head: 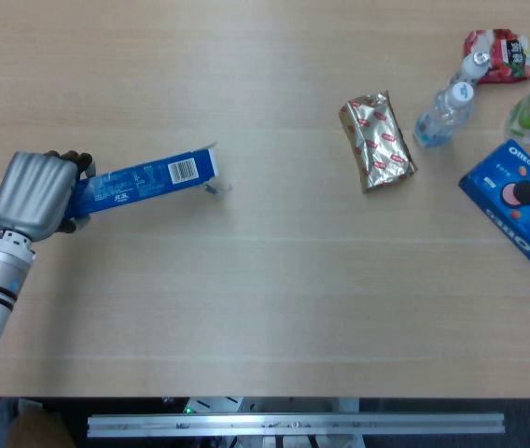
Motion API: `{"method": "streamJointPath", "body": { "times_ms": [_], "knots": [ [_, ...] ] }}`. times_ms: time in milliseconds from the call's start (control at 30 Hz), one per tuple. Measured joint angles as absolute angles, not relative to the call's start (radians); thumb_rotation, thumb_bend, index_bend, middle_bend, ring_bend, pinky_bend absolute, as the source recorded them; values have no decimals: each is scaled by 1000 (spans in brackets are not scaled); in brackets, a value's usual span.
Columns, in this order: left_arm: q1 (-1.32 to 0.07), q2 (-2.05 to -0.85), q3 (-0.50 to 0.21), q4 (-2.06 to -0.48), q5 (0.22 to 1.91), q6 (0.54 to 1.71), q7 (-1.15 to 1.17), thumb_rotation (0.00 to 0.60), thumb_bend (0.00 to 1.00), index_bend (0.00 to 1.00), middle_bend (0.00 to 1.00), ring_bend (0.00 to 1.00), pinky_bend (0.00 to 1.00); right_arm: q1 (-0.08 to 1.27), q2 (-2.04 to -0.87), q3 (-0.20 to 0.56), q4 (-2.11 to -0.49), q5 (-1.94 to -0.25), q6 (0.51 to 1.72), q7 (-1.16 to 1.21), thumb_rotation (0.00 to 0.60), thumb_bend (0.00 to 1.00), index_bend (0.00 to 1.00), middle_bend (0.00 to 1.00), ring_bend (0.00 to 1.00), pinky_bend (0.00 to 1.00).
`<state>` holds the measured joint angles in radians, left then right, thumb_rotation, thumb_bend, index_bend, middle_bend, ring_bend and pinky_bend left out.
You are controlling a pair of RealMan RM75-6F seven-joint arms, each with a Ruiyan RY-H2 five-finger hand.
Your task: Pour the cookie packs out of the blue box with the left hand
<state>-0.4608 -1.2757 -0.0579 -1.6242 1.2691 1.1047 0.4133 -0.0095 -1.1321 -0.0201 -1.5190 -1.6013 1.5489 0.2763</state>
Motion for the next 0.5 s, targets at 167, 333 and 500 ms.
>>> {"method": "streamJointPath", "body": {
  "times_ms": [167,333,500],
  "knots": [
    [-477,-1231,-37,-1678,1330,1121,551,600,174,516,567,537,666,-7,-1134,-21,-1521,-1607,1546,279,600,231,192,247,162,182],
    [-490,-1219,-19,-1706,1387,1146,718,600,174,516,566,535,666,-7,-1135,-21,-1521,-1609,1548,279,600,231,192,247,162,181],
    [-501,-1221,-7,-1728,1419,1158,836,600,174,509,557,528,666,-10,-1134,-23,-1519,-1607,1548,284,600,231,192,247,162,182]
  ]
}}
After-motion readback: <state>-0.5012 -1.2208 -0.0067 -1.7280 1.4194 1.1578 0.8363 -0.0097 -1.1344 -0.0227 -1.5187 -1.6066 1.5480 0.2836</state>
